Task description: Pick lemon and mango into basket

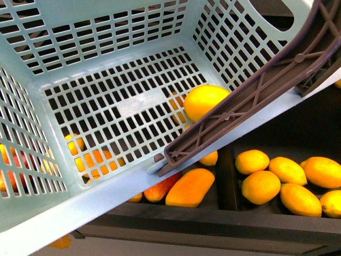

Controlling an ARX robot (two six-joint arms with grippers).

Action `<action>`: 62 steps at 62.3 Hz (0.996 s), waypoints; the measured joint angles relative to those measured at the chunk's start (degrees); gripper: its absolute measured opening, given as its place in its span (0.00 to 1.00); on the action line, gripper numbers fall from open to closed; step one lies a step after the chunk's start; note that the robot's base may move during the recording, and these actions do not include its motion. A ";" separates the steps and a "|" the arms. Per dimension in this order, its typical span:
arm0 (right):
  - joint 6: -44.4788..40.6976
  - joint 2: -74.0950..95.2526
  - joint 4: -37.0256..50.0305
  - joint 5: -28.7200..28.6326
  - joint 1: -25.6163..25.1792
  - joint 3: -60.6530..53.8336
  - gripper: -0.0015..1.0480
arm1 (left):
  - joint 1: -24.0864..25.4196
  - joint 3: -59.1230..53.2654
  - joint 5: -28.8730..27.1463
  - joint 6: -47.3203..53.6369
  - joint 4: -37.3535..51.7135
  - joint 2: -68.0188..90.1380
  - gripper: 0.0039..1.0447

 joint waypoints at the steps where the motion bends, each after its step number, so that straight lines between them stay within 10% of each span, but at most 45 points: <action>1: 0.00 0.00 0.00 0.00 0.00 0.00 0.55 | 0.00 0.00 0.00 0.00 0.00 0.00 0.04; 17: 0.02 -0.04 -0.07 0.24 -0.07 -0.11 0.93 | -0.39 0.04 0.13 0.02 0.00 0.04 0.04; 62: 0.00 -0.20 -0.11 0.00 -0.13 -0.31 0.92 | -0.13 0.24 -0.02 0.00 0.02 0.20 0.04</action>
